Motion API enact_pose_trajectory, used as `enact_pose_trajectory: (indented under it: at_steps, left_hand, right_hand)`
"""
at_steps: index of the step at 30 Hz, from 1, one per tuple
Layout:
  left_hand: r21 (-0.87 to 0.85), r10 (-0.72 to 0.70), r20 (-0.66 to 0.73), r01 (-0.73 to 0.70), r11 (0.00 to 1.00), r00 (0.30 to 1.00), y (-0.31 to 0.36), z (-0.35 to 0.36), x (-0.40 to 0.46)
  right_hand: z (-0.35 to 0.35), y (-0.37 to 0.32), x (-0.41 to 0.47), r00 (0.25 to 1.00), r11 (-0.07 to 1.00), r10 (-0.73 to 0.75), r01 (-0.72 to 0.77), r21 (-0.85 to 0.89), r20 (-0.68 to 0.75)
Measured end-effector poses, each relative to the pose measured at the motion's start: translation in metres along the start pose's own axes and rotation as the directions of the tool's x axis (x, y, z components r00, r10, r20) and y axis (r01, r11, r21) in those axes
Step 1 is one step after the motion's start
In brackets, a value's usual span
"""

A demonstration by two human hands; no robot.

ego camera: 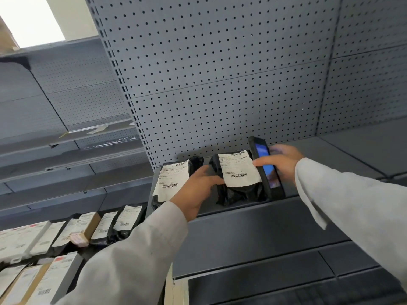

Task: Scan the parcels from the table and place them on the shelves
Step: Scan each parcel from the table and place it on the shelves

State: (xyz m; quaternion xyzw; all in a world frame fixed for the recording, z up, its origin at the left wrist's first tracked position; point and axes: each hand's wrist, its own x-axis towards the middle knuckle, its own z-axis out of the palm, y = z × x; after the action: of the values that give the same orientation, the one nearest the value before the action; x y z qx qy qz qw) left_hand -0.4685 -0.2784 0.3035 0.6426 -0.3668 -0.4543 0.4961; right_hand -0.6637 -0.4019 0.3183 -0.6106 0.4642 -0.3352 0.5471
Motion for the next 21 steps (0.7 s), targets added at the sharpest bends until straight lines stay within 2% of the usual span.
enact_pose_trajectory:
  at_steps: [2, 6, 10, 13, 18, 21]
  left_hand:
    - [-0.014, 0.077, -0.012, -0.077, 0.997, 0.997, -0.004, -0.014, -0.020]
    - [-0.124, 0.230, -0.062, -0.236, 0.964, 0.971, -0.021, -0.047, -0.069]
    - [-0.234, 0.287, -0.141, -0.313, 0.920, 0.948, -0.052, -0.079, -0.105]
    - [-0.289, 0.239, -0.255, -0.310, 0.906, 0.937, -0.082, -0.108, -0.122]
    - [-0.366, 0.041, -0.429, -0.215, 0.906, 0.902, -0.138, -0.167, -0.151]
    - [-0.373, -0.102, -0.519, -0.118, 0.920, 0.848, -0.177, -0.205, -0.163]
  right_hand:
    - [0.006, -0.008, -0.016, 0.999, 0.998, -0.047, 0.047, -0.048, 0.014]
    - [0.035, -0.013, -0.046, 0.985, 0.990, -0.131, 0.123, 0.071, 0.115]
    - [0.087, -0.014, -0.078, 0.953, 0.981, -0.163, 0.129, 0.144, 0.254]
    - [0.132, -0.008, -0.094, 0.915, 0.979, -0.163, 0.103, 0.177, 0.370]
    - [0.208, 0.010, -0.114, 0.858, 0.979, -0.127, 0.028, 0.202, 0.498]
    - [0.258, 0.030, -0.128, 0.834, 0.980, -0.074, -0.042, 0.196, 0.547]
